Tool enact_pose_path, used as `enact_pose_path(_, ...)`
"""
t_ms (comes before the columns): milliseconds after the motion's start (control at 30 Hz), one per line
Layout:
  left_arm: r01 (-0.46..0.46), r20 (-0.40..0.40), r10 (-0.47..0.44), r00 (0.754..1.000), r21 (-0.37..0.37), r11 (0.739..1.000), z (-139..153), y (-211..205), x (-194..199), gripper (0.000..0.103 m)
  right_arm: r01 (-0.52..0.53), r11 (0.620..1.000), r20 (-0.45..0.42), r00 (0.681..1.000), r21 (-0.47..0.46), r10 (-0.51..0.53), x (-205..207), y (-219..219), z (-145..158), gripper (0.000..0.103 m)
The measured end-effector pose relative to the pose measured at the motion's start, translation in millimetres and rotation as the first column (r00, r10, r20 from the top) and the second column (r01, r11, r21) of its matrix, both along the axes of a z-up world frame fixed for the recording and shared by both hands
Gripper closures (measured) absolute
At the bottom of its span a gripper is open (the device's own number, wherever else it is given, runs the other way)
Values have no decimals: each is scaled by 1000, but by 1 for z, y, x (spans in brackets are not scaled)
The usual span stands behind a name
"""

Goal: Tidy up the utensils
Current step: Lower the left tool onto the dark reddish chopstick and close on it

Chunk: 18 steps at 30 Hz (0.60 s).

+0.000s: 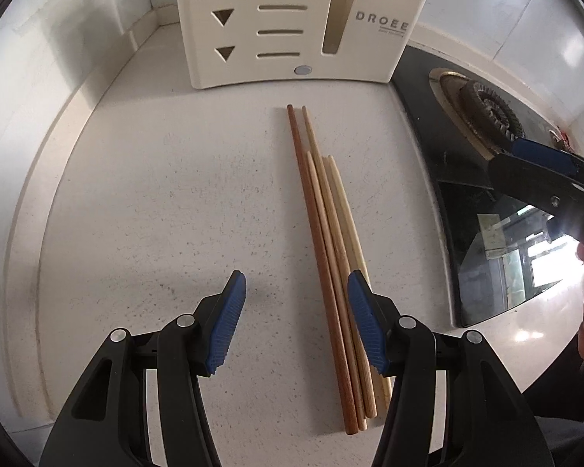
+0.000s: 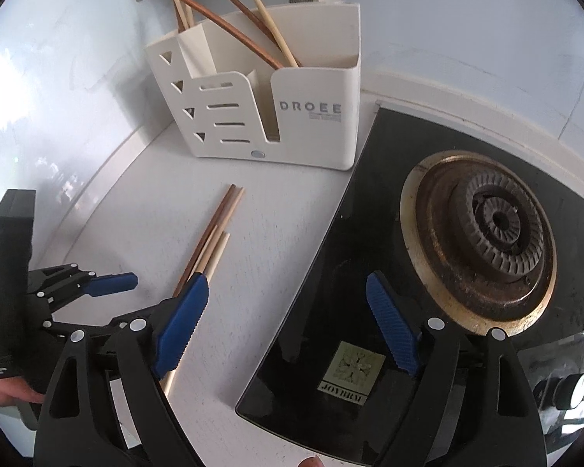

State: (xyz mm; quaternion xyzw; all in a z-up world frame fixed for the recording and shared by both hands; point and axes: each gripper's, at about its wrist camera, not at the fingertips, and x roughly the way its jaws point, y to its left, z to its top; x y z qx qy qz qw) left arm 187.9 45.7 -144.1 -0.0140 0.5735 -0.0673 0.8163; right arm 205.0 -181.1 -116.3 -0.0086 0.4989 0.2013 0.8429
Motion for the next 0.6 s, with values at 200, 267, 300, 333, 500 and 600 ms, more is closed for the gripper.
enact_pose_path(200,12,4,-12,1000,43,999,-4,-2,-1,48,-17,1000,-11,1000,-5,17,-2,3,-4,20)
enact_pose_path(267,12,-5,-11,1000,52,999,-6,-1,0,48,-21,1000,-11,1000,-12,21,-2,3,-6,20)
enact_pose_path(300,12,-16,-11,1000,52,999,-8,0,0,47,-20,1000,-14,1000,-11,20,-2,3,-7,20)
enact_pose_path(333,15,-12,-15,1000,54,998,-7,-1,0,48,-20,1000,-19,1000,-8,20,-1,3,-8,20)
enact_pose_path(500,15,-14,-15,1000,53,999,-8,2,1,47,-21,1000,-27,999,-16,21,3,4,-10,20)
enact_pose_path(600,21,-34,-19,999,61,998,-8,2,3,46,-22,1000,-42,999,-17,22,6,7,-10,20)
